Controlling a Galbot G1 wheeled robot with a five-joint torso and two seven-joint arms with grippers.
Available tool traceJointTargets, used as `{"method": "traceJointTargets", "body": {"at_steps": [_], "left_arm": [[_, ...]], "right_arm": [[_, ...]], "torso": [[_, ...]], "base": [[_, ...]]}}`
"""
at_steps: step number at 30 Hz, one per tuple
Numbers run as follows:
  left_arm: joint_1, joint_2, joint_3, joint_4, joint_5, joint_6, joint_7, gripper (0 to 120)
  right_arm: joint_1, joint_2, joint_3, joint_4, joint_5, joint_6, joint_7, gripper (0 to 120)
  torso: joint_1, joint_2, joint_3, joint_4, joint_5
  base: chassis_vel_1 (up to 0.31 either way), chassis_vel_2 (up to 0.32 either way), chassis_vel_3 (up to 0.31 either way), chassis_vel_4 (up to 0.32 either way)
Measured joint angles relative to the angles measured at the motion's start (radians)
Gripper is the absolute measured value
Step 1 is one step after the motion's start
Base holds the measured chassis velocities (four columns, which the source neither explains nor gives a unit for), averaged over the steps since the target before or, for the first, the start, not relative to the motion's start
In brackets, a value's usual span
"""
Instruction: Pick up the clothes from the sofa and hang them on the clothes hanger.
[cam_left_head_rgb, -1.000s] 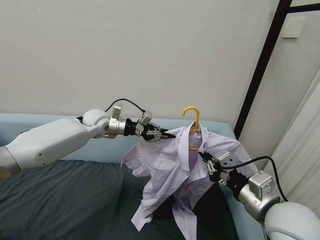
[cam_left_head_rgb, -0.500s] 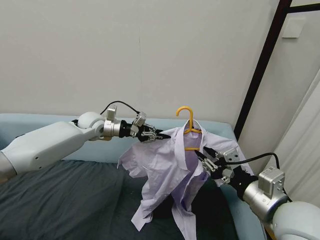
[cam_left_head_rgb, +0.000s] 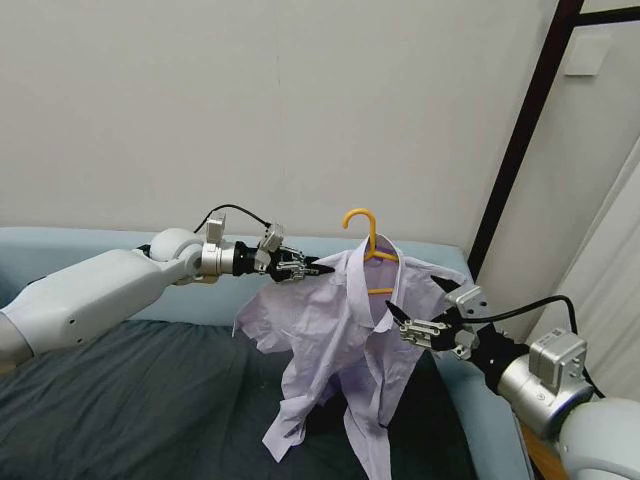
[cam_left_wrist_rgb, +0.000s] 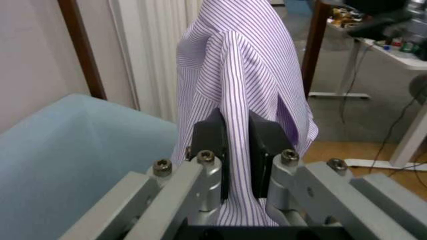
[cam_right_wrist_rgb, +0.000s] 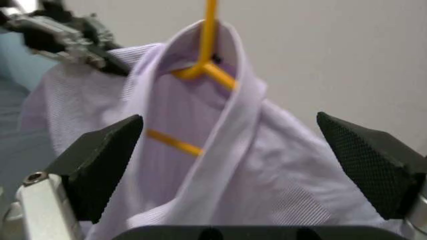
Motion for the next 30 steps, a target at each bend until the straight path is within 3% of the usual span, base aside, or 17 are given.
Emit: {"method": "traceJointTargets", "body": {"at_steps": [6, 8, 12, 18, 19, 20, 21, 30], "left_arm": [[-0.001, 0.007, 0.000, 0.017, 0.000, -0.023, 0.039, 8], [-0.004, 0.007, -0.001, 0.022, -0.004, -0.021, 0.060, 8], [-0.003, 0.004, -0.013, 0.026, -0.007, -0.007, 0.110, 8], [0.000, -0.035, -0.021, 0.048, 0.000, -0.003, 0.143, 8], [0.001, -0.037, -0.022, 0.047, 0.002, -0.002, 0.146, 8], [0.005, -0.031, -0.025, 0.035, 0.004, 0.000, 0.147, 8], [0.007, -0.025, -0.028, 0.028, 0.004, 0.002, 0.147, 8], [0.020, -0.011, -0.030, -0.018, 0.005, 0.016, 0.133, 8]], "right_arm": [[0.028, -0.105, 0.138, -0.036, 0.180, -0.057, -0.083, 100], [0.045, -0.175, 0.203, -0.077, 0.300, -0.071, -0.175, 100], [0.154, -0.284, 0.211, -0.219, 0.444, -0.114, -0.371, 100], [0.172, -0.345, 0.209, -0.318, 0.432, -0.158, -0.576, 100], [0.171, -0.356, 0.208, -0.333, 0.408, -0.163, -0.642, 100], [0.156, -0.371, 0.202, -0.349, 0.301, -0.162, -0.794, 100], [0.147, -0.373, 0.193, -0.348, 0.242, -0.154, -0.836, 100], [0.133, -0.339, 0.155, -0.328, 0.202, -0.152, -0.828, 100]], "torso": [[0.000, 0.000, 0.000, 0.0001, -0.0003], [0.000, 0.000, 0.000, -0.0002, 0.0001], [0.000, 0.000, 0.000, 0.0006, -0.0001], [0.000, 0.000, 0.000, -0.0006, 0.0000], [0.000, 0.000, 0.000, -0.0009, 0.0001], [0.000, 0.000, 0.000, -0.0004, 0.0001], [0.000, 0.000, 0.000, 0.0002, 0.0000], [0.000, 0.000, 0.000, -0.0002, -0.0001]], "base": [[0.000, 0.000, 0.000, 0.000], [0.000, 0.000, 0.000, 0.000], [0.000, 0.000, 0.000, 0.000], [0.000, 0.000, 0.000, 0.000], [0.000, 0.000, 0.000, 0.000], [0.000, 0.000, 0.000, 0.000], [0.000, 0.000, 0.000, 0.000], [0.000, 0.000, 0.000, 0.000]]}}
